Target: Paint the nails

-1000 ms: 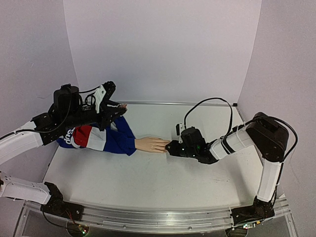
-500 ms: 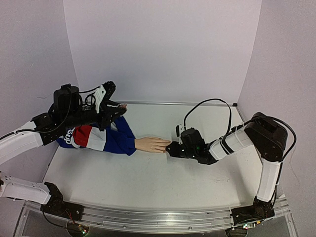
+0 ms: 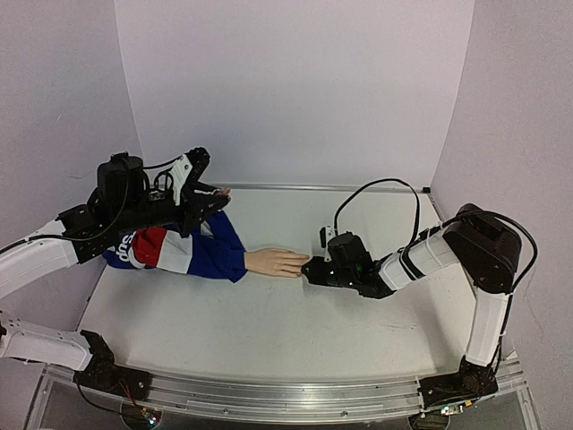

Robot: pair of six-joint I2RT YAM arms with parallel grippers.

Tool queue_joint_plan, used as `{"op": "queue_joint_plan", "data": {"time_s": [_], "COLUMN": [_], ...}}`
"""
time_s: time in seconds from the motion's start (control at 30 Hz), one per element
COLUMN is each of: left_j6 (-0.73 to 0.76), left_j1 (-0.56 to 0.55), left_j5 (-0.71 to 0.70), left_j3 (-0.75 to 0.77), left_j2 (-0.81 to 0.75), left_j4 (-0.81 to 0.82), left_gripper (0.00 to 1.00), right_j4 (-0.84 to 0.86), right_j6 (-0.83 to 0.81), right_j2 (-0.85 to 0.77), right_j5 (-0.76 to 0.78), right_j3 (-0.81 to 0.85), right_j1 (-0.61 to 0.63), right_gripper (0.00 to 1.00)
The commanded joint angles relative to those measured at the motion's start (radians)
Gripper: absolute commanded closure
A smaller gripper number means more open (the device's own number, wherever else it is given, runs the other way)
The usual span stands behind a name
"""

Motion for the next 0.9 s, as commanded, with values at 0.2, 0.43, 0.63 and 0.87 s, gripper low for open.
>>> {"op": "queue_joint_plan", "data": {"time_s": [0.2,0.43,0.63,0.87], "left_j6": [0.012,0.012,0.012,0.011], "left_j1": [0.003,0.003,0.003,0.003], "left_j5": [0.018,0.018,0.019,0.02], "left_j3": [0.014,0.014,0.014,0.014], "left_j2": [-0.005,-0.007,-0.007,-0.006], "left_j4": [0.031,0.031,0.031,0.031], "left_gripper": [1.0,1.0,1.0,1.0], "right_j4": [-0.002,-0.015,-0.017,-0.019], "right_j6": [0.001,0.004,0.005,0.006], "right_j2": [-0.002,-0.009,-0.014,-0.017], "right_j5": [0.032,0.044,0.051,0.054], "right_j3": [0.028,0.028,0.023,0.022], "right_j1": [-0.001,0.0,0.0,0.0], "right_gripper": [1.0,1.0,1.0,1.0]}}
